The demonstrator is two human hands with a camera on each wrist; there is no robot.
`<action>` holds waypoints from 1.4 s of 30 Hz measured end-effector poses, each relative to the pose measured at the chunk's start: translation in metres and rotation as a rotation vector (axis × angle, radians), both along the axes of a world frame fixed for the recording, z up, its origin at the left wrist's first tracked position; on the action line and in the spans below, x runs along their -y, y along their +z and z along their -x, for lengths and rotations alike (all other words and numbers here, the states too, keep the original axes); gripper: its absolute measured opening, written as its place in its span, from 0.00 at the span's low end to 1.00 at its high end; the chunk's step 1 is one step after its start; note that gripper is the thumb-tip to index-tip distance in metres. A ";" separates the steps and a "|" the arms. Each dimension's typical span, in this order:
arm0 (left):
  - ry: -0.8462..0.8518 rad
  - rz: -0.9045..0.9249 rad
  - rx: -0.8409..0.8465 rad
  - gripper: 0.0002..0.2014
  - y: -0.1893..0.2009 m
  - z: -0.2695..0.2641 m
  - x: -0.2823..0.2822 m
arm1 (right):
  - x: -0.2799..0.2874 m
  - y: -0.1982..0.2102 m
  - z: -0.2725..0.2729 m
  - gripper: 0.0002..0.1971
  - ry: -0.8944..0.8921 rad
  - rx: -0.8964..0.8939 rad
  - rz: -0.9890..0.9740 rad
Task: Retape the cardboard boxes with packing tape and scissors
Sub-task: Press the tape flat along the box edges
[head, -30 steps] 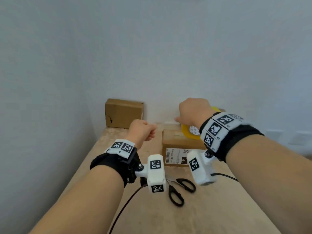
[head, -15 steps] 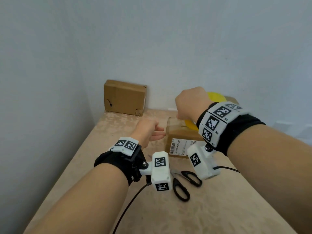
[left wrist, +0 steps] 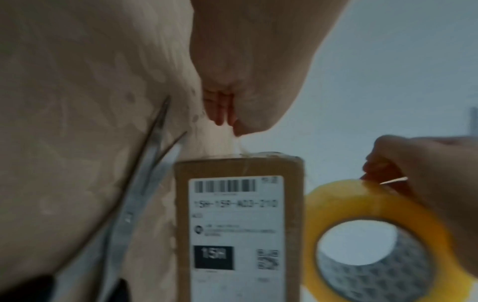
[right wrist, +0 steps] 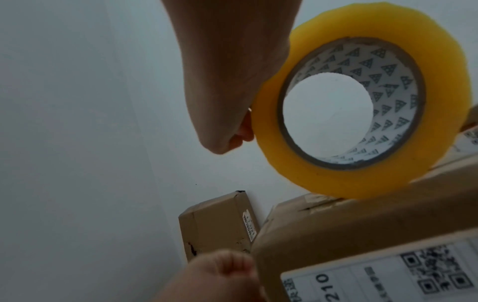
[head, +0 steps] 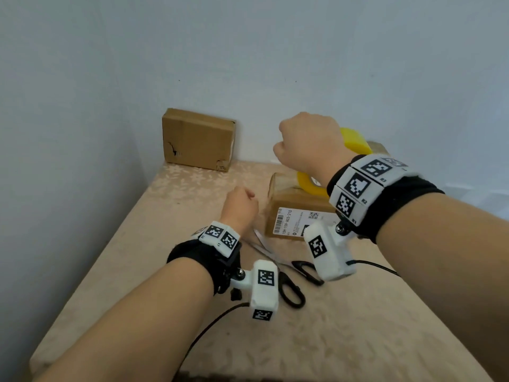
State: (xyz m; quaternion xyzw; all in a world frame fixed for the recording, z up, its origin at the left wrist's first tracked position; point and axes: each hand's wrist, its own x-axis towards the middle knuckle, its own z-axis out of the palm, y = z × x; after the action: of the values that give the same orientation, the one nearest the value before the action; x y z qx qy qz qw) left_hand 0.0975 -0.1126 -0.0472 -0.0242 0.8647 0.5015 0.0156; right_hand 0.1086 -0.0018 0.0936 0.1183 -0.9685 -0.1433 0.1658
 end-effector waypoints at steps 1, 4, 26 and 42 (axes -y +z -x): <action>0.001 -0.088 -0.065 0.08 0.005 0.000 0.000 | -0.002 -0.001 0.000 0.16 0.005 -0.027 0.063; -0.154 -0.323 -0.038 0.16 0.029 -0.009 -0.010 | -0.006 -0.002 -0.001 0.10 0.032 -0.117 0.219; -0.429 0.146 0.000 0.42 0.050 -0.025 -0.009 | -0.071 -0.018 -0.021 0.43 -0.227 0.048 0.933; -0.542 0.532 -0.098 0.48 0.033 -0.003 -0.015 | -0.087 0.009 -0.010 0.26 -0.252 0.085 0.707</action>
State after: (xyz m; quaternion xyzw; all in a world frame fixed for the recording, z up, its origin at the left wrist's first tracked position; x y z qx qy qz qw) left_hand 0.1004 -0.0977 -0.0141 0.2262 0.9393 0.2380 0.0993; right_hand 0.1186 0.0852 0.1028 -0.0605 -0.9711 0.1857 0.1373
